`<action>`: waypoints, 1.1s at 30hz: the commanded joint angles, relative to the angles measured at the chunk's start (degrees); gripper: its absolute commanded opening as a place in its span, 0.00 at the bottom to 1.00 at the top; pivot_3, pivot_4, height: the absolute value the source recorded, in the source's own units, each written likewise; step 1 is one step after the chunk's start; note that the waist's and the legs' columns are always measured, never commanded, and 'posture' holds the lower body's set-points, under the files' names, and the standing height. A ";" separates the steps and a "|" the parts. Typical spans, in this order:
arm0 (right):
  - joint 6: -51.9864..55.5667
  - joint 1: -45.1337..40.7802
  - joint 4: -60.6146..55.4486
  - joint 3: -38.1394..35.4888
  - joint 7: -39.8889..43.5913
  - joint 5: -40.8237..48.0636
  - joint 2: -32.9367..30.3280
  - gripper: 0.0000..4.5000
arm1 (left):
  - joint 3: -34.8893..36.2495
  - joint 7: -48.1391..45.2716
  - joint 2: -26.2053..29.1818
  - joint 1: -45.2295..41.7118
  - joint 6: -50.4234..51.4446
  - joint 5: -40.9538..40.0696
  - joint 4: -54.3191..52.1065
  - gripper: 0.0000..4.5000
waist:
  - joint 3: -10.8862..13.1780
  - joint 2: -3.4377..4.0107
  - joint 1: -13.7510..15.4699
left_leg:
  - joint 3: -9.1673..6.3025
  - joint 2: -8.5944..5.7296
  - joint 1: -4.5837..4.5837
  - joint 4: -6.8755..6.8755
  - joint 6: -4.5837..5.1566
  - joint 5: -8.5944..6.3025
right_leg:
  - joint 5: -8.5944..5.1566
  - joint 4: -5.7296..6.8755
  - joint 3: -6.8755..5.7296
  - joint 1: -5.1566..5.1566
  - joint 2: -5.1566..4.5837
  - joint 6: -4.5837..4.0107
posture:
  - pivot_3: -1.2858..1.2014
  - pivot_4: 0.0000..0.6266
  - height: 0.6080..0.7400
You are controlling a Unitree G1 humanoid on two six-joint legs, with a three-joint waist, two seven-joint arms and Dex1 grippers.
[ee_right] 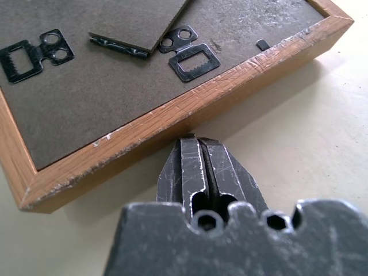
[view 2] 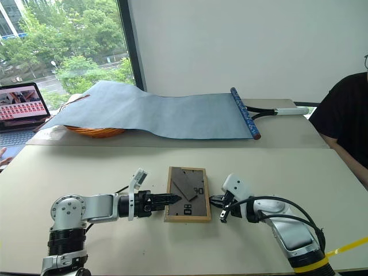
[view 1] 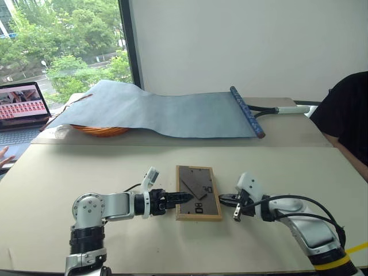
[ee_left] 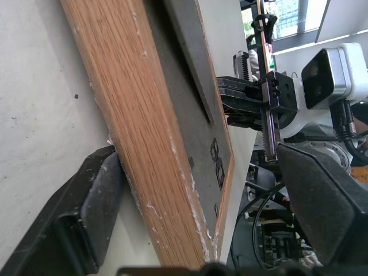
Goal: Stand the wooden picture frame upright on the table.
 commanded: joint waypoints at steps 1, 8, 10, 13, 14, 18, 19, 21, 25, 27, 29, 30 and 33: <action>1.38 0.68 -1.72 2.43 -0.30 -0.06 1.00 0.00 | 0.06 1.20 -0.21 -1.06 0.27 -5.69 0.10 0.52 | 0.00 0.00 -0.08 | 0.00 0.00 0.00 0.00 0.00 0.00 | 0.00 0.00 0.00 0.00 0.00 0.00 | 0.52 0.24 0.49; 2.22 0.62 -2.53 1.96 -0.44 0.07 0.55 0.00 | 0.00 1.60 2.80 -1.78 -0.50 -10.50 0.49 0.25 | 0.00 0.00 -0.25 | -0.01 0.00 -0.01 -0.02 -0.01 0.00 | 0.00 0.00 0.00 -0.03 0.00 -0.01 | 0.52 0.24 0.49; 2.66 0.40 -3.21 0.43 -0.31 0.59 -0.44 0.00 | 0.35 1.18 4.40 -2.52 -1.56 -12.43 1.44 0.25 | 0.00 0.00 -0.25 | -0.01 0.00 -0.02 -0.04 -0.01 0.00 | -0.01 0.00 0.00 -0.04 0.00 -0.01 | 0.52 0.24 0.49; 3.33 -0.40 -3.66 -4.82 -0.38 1.81 -3.32 0.00 | 1.31 0.85 7.67 -4.35 -2.93 -13.64 4.31 0.25 | 0.01 -0.01 0.14 | -0.01 -0.03 -0.13 -0.04 -0.02 0.01 | -0.01 -0.01 0.00 -0.12 0.00 0.00 | 0.52 0.24 0.49; 4.83 -0.82 -3.84 -7.27 -0.56 3.78 -3.57 0.00 | 1.15 0.17 9.04 -4.85 -2.72 -14.35 5.00 0.25 | 0.02 -0.01 0.32 | -0.01 -0.05 -0.16 -0.03 -0.03 0.01 | -0.01 -0.02 0.00 -0.15 -0.01 0.00 | 0.52 0.24 0.49; 11.71 -3.80 -4.84 -16.18 1.57 14.70 -4.24 0.13 | -0.06 -3.80 14.28 -6.73 -1.26 -16.69 7.42 0.25 | 0.04 0.00 0.50 | -0.01 -0.05 -0.29 -0.03 -0.04 0.02 | 0.00 -0.04 0.00 -0.25 -0.01 -0.01 | 0.52 0.24 0.49; 13.73 -4.97 -5.38 -17.77 1.97 17.56 -4.30 0.18 | -0.31 -4.82 15.07 -7.18 -1.38 -16.60 7.73 0.25 | 0.04 0.00 0.53 | -0.01 -0.04 -0.30 -0.04 -0.04 0.01 | 0.00 -0.04 0.00 -0.26 -0.01 -0.01 | 0.52 0.24 0.49; 19.98 -9.85 -6.60 -20.24 1.42 25.58 -2.99 0.33 | -1.47 -6.83 16.16 -8.70 -1.44 -14.76 8.50 0.25 | 0.05 0.01 0.54 | -0.02 -0.04 -0.30 -0.06 -0.04 0.01 | 0.00 -0.05 0.00 -0.25 -0.01 -0.02 | 0.52 0.24 0.49; 26.02 -16.62 -7.67 -15.99 -1.68 30.11 0.67 0.63 | -4.15 -9.10 15.67 -11.27 -1.66 -12.13 9.25 0.25 | 0.08 0.03 0.40 | -0.04 -0.04 -0.30 -0.06 -0.04 0.02 | 0.00 -0.03 -0.01 -0.27 0.00 -0.03 | 0.52 0.24 0.49; 25.22 -18.40 -6.83 -11.86 -2.63 28.31 2.66 0.79 | -5.35 -9.73 14.66 -11.86 -1.57 -12.08 8.65 0.25 | 0.08 0.03 0.45 | -0.05 -0.04 -0.31 -0.14 -0.05 0.01 | 0.01 -0.15 -0.03 -0.24 -0.01 -0.04 | 0.52 0.24 0.49; 24.19 -19.99 -5.37 -8.75 -3.59 26.66 4.41 0.93 | -6.43 -10.06 13.78 -12.02 -1.61 -11.57 7.67 0.25 | 0.09 0.03 0.63 | -0.05 -0.04 -0.39 -0.20 -0.05 0.01 | 0.05 -0.24 -0.03 -0.28 -0.01 -0.11 | 0.52 0.24 0.49; 23.57 -20.49 -4.73 -7.10 -3.27 25.72 4.65 0.99 | -6.70 -10.05 13.41 -12.15 -1.65 -11.56 7.55 0.25 | 0.09 0.03 0.68 | -0.05 -0.04 -0.40 -0.22 -0.05 0.01 | 0.11 -0.25 -0.03 -0.29 -0.01 -0.22 | 0.52 0.24 0.49; 21.86 -21.37 -2.71 -3.26 -2.10 23.54 5.31 0.99 | -7.01 -9.94 12.54 -12.63 -1.80 -11.76 7.74 0.25 | 0.16 0.07 0.69 | -0.05 -0.04 -0.44 -0.25 -0.05 0.01 | 0.19 -0.26 -0.04 -0.34 -0.01 -0.36 | 0.52 0.24 0.49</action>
